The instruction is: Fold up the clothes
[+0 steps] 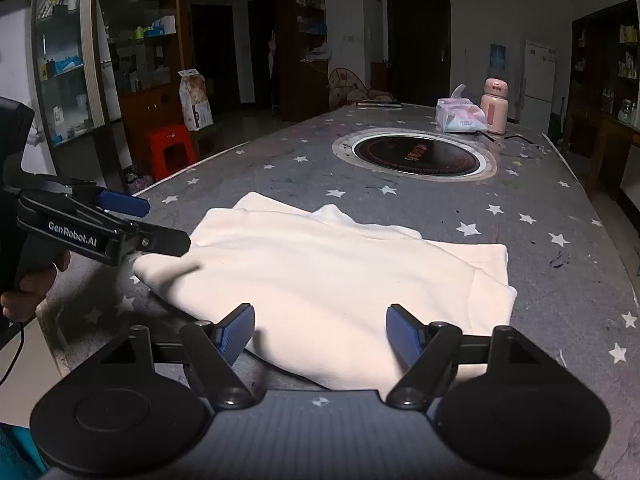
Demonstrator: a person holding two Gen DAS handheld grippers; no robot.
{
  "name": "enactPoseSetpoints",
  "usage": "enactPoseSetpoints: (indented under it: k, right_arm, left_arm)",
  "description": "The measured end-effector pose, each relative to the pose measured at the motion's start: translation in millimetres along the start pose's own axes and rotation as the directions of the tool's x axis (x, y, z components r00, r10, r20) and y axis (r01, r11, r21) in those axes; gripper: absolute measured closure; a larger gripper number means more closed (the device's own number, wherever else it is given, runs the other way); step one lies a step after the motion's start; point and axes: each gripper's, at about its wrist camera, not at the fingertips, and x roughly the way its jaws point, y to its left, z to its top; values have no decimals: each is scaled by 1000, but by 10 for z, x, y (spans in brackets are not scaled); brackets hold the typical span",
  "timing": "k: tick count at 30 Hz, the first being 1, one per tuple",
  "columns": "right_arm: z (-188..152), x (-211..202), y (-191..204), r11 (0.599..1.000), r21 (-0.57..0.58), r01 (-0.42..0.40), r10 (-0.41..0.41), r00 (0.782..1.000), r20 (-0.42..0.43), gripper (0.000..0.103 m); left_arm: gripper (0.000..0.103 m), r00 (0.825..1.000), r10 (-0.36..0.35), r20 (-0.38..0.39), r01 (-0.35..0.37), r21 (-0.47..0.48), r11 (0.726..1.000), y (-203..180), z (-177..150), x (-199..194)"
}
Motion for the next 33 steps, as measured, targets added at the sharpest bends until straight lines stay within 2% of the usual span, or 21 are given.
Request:
enactPoseSetpoints:
  k: [2,4,6,9,18,25,31,33]
  right_arm:
    - [0,-11,18,1000,2,6,-6,1000,6,17]
    - [-1,-22,50,1000,-4,7,-7,1000,13,16]
    - [-1,-28,75,1000,-8,5,-5,1000,20,6]
    - [-7,-44,112,1000,-11,-7,7,999,40,0]
    - [66,-46,266,998,-67,4,3,995,104,0]
    - [141,30,560,978,-201,-55,66,997,46,1]
    - [155,142,757,956,-281,-83,84,996,-9,11]
    - [158,173,813,947,-308,-85,84,996,-16,18]
  left_arm:
    - [0,1000,5,-9,-5,-8,1000,8,-9,4]
    - [0,1000,14,-22,-14,-25,1000,24,-18,12]
    - [0,999,22,-28,-23,-44,999,47,-23,11]
    - [0,999,32,-29,-33,-69,997,81,-26,-1]
    - [0,997,76,-26,-78,-60,995,75,-3,-53]
    - [0,992,121,-36,-124,-88,988,189,28,-43]
    - [0,990,132,-45,-137,-129,982,324,73,-34]
    - [0,990,135,-47,-140,-133,981,342,77,-25]
